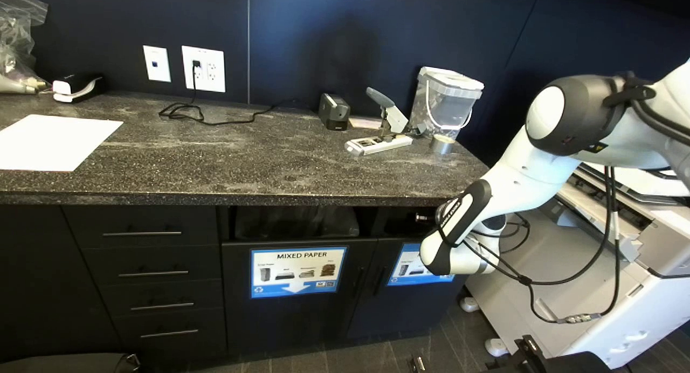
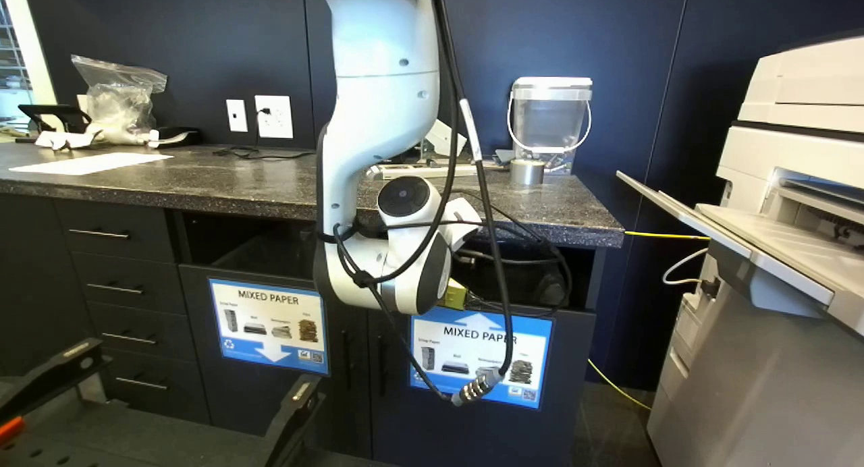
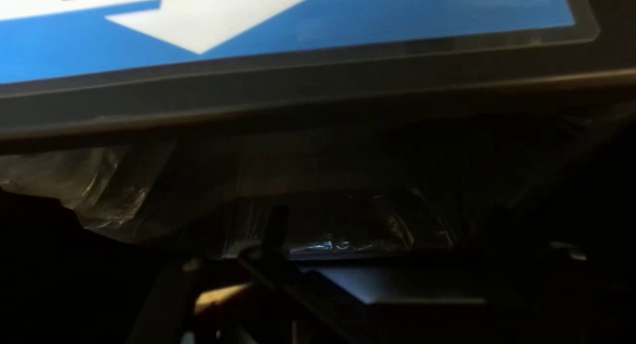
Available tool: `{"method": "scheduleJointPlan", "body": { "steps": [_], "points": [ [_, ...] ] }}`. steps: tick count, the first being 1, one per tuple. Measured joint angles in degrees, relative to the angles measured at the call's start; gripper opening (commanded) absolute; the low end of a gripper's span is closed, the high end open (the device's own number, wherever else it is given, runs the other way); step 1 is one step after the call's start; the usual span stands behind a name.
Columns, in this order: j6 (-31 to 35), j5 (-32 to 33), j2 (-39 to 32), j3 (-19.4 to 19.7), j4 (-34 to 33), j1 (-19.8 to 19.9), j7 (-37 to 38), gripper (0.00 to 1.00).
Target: Place the crumpled paper in the bin on the right
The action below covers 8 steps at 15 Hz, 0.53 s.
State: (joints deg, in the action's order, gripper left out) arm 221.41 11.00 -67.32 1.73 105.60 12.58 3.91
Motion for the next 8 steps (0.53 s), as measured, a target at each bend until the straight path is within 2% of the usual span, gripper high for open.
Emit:
{"method": "scheduleJointPlan", "body": {
  "steps": [2, 5, 8],
  "points": [
    [-4.29, 2.58, 5.16, 0.00, 5.21, 0.67, 0.00, 1.00],
    [-14.22, 7.44, 14.28, -0.81, 12.22, 2.24, -0.03, 1.00],
    [-27.99, 12.67, 24.05, -5.46, 17.54, 7.02, -1.48, 1.00]
  ]
}}
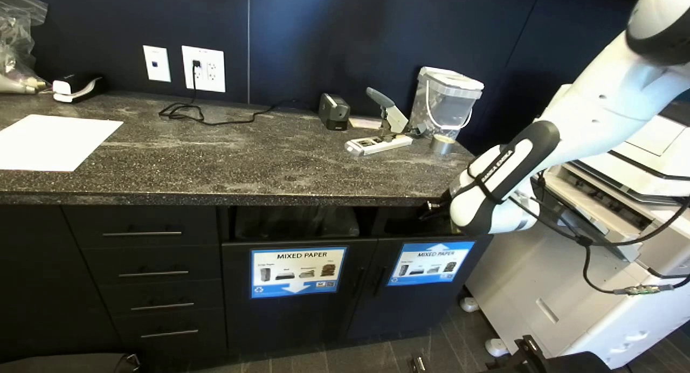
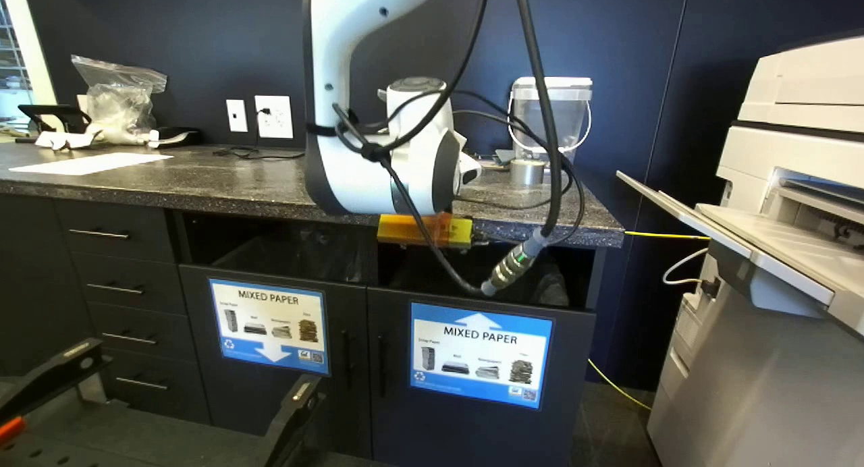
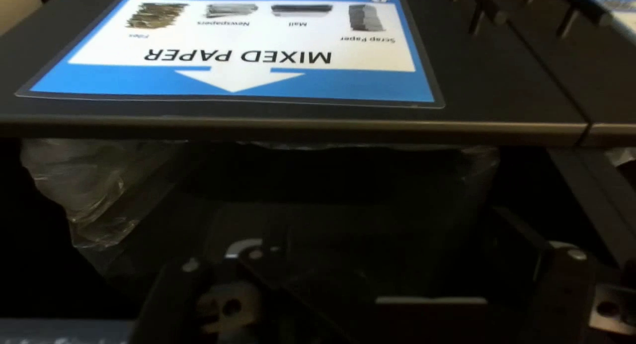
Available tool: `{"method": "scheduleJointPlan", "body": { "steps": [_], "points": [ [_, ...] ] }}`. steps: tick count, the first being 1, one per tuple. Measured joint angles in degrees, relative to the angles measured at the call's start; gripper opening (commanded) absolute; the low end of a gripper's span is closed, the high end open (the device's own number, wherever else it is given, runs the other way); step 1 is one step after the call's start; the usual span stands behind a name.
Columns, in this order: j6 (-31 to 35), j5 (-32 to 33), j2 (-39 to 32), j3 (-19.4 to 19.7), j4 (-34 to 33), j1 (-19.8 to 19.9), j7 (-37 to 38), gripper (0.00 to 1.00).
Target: Place the crumpled paper in the bin on the right
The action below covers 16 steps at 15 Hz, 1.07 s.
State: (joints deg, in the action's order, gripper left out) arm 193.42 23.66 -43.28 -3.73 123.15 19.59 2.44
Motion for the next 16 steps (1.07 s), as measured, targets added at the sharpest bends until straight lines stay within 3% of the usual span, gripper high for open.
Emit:
{"method": "scheduleJointPlan", "body": {
  "steps": [5, 7, 10, 14, 15, 16],
  "points": [
    [-24.19, 1.20, 16.12, -16.15, 7.19, 14.67, -5.90, 1.00],
    [-32.67, -2.86, 21.88, -23.07, 9.00, 20.33, -9.56, 1.00],
    [-43.21, -11.99, 30.49, -30.37, 10.70, 25.75, -14.96, 1.00],
    [-55.75, -24.43, 43.28, -34.05, 11.82, 28.12, -21.10, 1.00],
    [-58.70, -27.29, 46.53, -31.73, 12.03, 25.86, -22.69, 1.00],
    [-61.96, -29.62, 49.88, -27.06, 12.22, 21.45, -24.17, 1.00]
  ]
}}
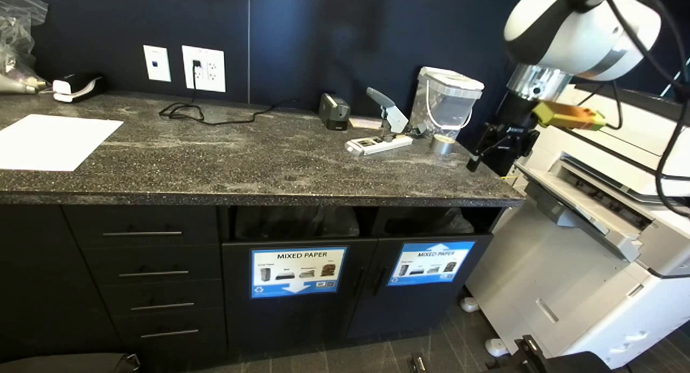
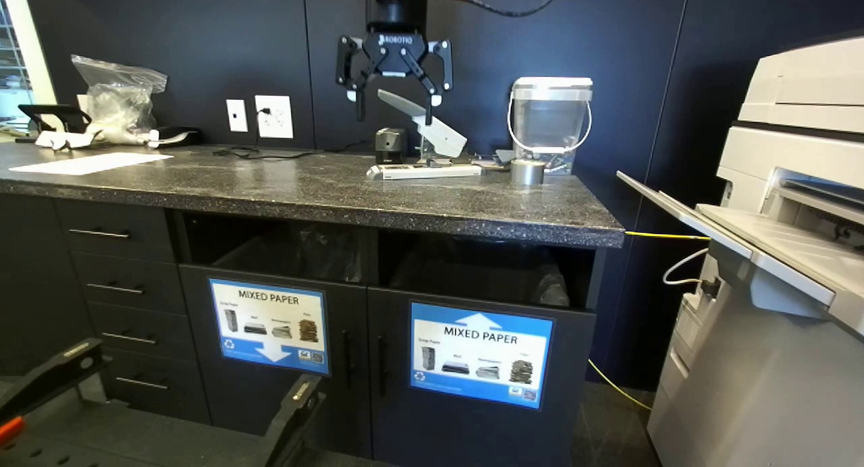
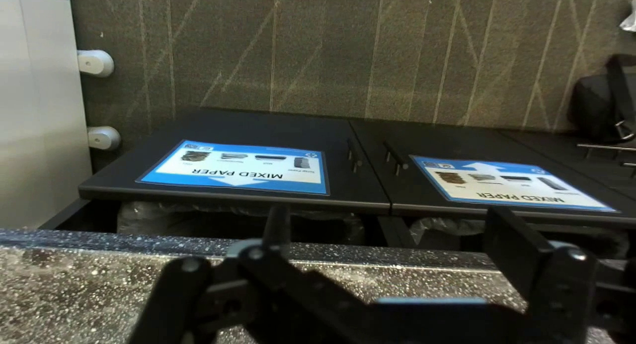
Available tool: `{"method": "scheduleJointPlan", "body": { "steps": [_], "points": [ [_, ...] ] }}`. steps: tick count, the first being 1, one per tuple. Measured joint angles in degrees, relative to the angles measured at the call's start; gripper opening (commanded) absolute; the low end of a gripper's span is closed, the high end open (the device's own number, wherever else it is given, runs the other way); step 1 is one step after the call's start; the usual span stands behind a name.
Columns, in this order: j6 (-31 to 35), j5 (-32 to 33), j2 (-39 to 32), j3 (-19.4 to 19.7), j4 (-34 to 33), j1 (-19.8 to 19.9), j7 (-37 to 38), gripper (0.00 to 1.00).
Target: Place the crumpled paper in the bin on the right
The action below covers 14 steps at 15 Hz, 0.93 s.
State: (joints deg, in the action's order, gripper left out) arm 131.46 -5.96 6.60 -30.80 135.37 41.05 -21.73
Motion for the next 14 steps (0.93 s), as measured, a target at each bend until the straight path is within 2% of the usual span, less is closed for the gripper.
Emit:
{"method": "scheduleJointPlan", "body": {
  "steps": [4, 7, 10, 14],
  "points": [
    [-13.14, -0.96, 12.05, 17.88, 1.09, -16.08, -0.91, 1.00],
    [-19.54, 0.96, 18.68, 27.84, 2.37, -24.51, -0.72, 1.00],
    [-22.18, 2.14, 22.31, 33.01, 3.33, -29.35, -0.73, 1.00],
    [-22.77, 2.29, 23.75, 35.58, 4.56, -33.64, -0.72, 1.00]
  ]
}}
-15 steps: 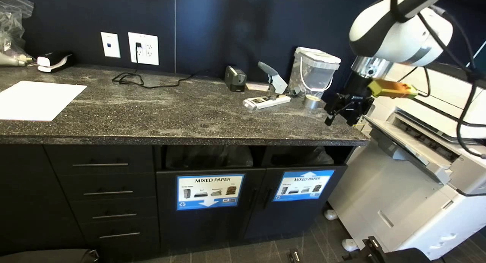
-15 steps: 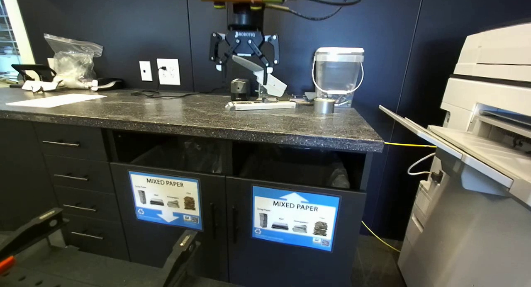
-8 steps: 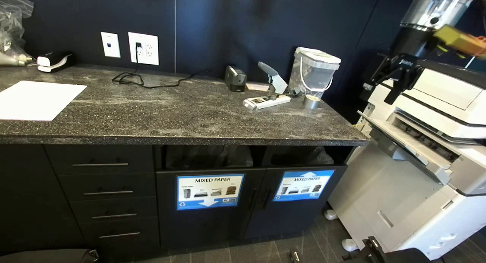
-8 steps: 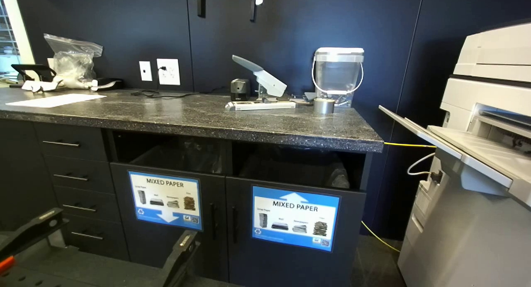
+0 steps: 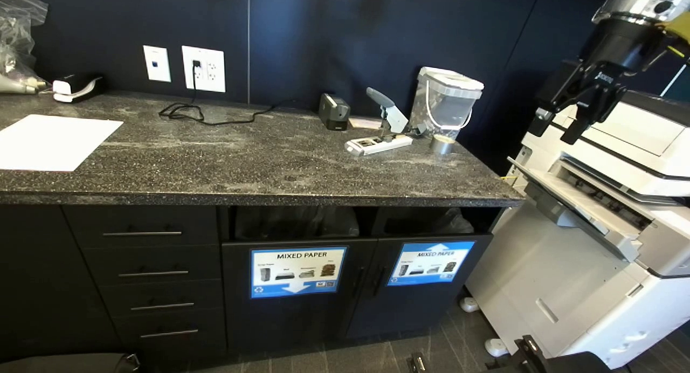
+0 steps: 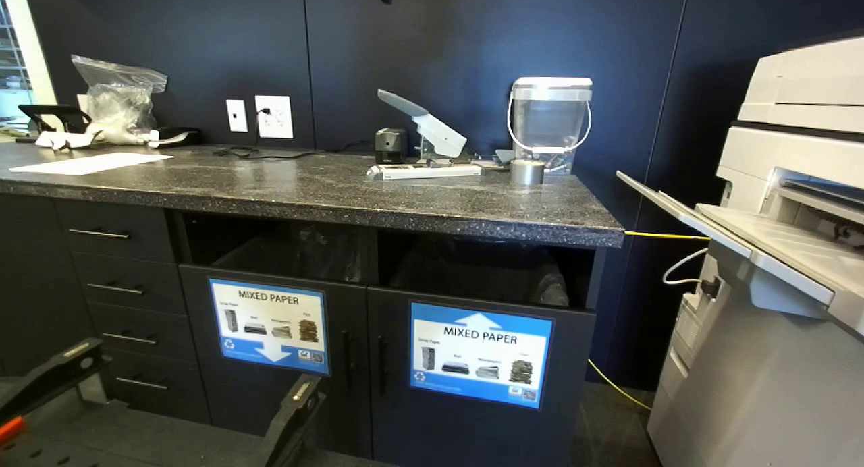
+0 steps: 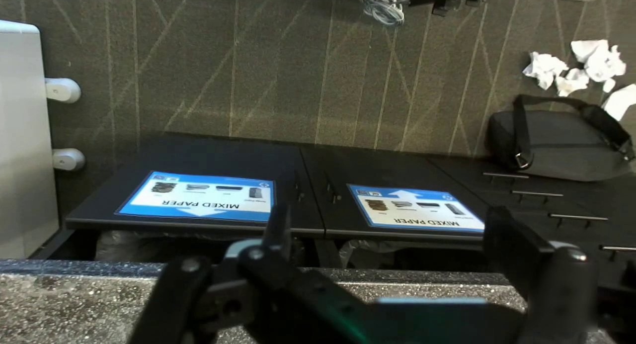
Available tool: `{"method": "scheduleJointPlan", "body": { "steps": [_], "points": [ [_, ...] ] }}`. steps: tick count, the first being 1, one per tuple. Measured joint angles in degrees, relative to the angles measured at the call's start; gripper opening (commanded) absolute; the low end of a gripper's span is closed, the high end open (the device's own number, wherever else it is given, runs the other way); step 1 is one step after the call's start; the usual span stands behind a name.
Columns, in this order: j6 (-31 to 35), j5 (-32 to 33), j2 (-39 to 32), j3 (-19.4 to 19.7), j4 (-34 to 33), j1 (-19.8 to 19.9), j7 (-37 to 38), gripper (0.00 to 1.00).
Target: Place the crumpled paper in the bin on the right
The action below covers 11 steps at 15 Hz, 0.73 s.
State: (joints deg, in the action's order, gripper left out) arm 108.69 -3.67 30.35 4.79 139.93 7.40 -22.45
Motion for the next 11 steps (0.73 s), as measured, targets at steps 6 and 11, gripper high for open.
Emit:
{"method": "scheduleJointPlan", "body": {
  "steps": [6, 11],
  "points": [
    [-0.40, 1.22, -0.02, 0.03, 1.68, -2.95, 0.37, 1.00],
    [-0.40, 3.41, 0.02, -0.23, 2.21, -3.31, 1.16, 1.00]
  ]
}}
